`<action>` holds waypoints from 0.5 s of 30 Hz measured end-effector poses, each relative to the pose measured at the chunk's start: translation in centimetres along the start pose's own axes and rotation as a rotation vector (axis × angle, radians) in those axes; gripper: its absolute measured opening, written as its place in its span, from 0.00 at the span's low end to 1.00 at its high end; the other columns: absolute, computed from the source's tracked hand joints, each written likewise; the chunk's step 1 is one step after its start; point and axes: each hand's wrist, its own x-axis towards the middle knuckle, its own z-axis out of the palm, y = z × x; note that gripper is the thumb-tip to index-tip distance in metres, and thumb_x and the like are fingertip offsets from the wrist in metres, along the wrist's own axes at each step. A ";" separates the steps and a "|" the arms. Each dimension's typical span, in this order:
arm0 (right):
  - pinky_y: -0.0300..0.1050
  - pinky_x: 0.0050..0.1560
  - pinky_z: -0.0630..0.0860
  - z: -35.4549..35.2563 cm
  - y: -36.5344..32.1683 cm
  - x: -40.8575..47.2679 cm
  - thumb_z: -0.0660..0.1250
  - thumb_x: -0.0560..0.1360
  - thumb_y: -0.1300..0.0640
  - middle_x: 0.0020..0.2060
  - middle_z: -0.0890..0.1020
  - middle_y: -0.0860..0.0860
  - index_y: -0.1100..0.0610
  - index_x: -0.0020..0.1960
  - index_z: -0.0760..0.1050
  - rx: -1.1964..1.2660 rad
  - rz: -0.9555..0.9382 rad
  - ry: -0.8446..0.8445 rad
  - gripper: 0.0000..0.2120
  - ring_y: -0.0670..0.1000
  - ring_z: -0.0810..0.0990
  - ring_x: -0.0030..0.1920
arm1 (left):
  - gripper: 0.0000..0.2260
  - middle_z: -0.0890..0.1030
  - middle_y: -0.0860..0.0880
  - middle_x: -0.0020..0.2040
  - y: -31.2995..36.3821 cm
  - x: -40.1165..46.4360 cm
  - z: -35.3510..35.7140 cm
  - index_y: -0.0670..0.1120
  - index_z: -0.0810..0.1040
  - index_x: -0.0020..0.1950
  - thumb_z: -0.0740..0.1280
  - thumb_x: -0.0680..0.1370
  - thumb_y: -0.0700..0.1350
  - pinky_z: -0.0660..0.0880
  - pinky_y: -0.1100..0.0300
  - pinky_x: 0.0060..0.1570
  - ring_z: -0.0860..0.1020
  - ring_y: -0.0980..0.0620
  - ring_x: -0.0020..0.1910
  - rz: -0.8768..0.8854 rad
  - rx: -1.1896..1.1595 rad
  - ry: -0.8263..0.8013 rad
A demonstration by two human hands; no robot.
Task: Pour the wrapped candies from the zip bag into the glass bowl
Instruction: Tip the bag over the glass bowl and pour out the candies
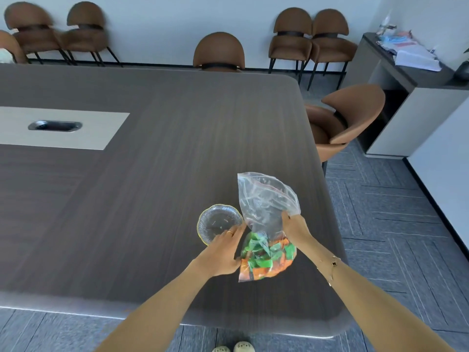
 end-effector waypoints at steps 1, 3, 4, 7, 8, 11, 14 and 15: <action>0.41 0.26 0.64 0.4 -0.4 0.2 0.51 0.82 0.58 0.36 0.74 0.56 0.62 0.46 0.72 -0.023 -0.005 0.002 0.14 0.50 0.71 0.30 | 0.39 0.60 0.45 0.76 0.1 -0.4 0.1 0.49 0.43 0.78 0.66 0.75 0.45 0.65 0.50 0.71 0.65 0.45 0.72 0.011 -0.047 0.020; 0.39 0.26 0.65 1.0 -1.2 0.5 0.52 0.82 0.58 0.38 0.75 0.56 0.62 0.48 0.69 -0.042 0.008 -0.006 0.11 0.52 0.73 0.34 | 0.39 0.56 0.47 0.78 -0.2 -1.3 0.3 0.50 0.38 0.77 0.63 0.76 0.40 0.69 0.56 0.63 0.69 0.45 0.69 0.009 -0.102 0.089; 0.40 0.26 0.66 1.4 -1.4 0.6 0.52 0.81 0.58 0.40 0.76 0.58 0.65 0.50 0.69 -0.048 0.025 -0.019 0.12 0.54 0.74 0.35 | 0.39 0.55 0.48 0.78 -0.4 -1.7 0.5 0.50 0.36 0.77 0.61 0.76 0.37 0.73 0.59 0.54 0.73 0.45 0.64 -0.012 -0.122 0.128; 0.46 0.40 0.74 2.5 -2.0 1.1 0.52 0.81 0.55 0.55 0.77 0.64 0.70 0.62 0.66 -0.078 0.105 -0.021 0.19 0.61 0.79 0.50 | 0.39 0.49 0.51 0.79 -0.8 -3.1 0.3 0.53 0.34 0.75 0.58 0.76 0.35 0.74 0.60 0.46 0.76 0.47 0.57 -0.053 -0.211 0.256; 0.51 0.48 0.74 2.9 -2.4 1.1 0.52 0.82 0.55 0.59 0.75 0.66 0.70 0.64 0.64 -0.092 0.137 -0.017 0.20 0.64 0.77 0.57 | 0.38 0.45 0.52 0.80 -0.9 -3.6 0.3 0.55 0.34 0.75 0.58 0.77 0.38 0.75 0.58 0.53 0.72 0.47 0.65 -0.028 -0.203 0.285; 0.51 0.61 0.72 3.9 -3.0 1.2 0.52 0.82 0.59 0.65 0.71 0.65 0.71 0.68 0.61 -0.112 0.235 0.013 0.19 0.64 0.73 0.65 | 0.34 0.43 0.49 0.80 -1.9 -4.4 0.8 0.58 0.41 0.76 0.59 0.78 0.55 0.61 0.51 0.73 0.52 0.47 0.78 0.173 0.074 0.331; 0.49 0.61 0.73 4.6 -3.6 1.2 0.51 0.81 0.63 0.53 0.77 0.59 0.67 0.66 0.68 -0.131 0.289 -0.070 0.16 0.59 0.76 0.58 | 0.39 0.46 0.48 0.79 -2.8 -4.4 2.0 0.58 0.45 0.77 0.63 0.73 0.63 0.52 0.42 0.74 0.50 0.43 0.78 0.303 0.382 0.227; 0.50 0.57 0.75 4.8 -3.7 1.4 0.52 0.81 0.63 0.42 0.76 0.55 0.66 0.58 0.72 -0.153 0.272 -0.158 0.13 0.58 0.77 0.49 | 0.43 0.47 0.47 0.79 -3.0 -4.4 2.4 0.57 0.45 0.77 0.66 0.70 0.63 0.53 0.42 0.72 0.52 0.42 0.78 0.299 0.453 0.205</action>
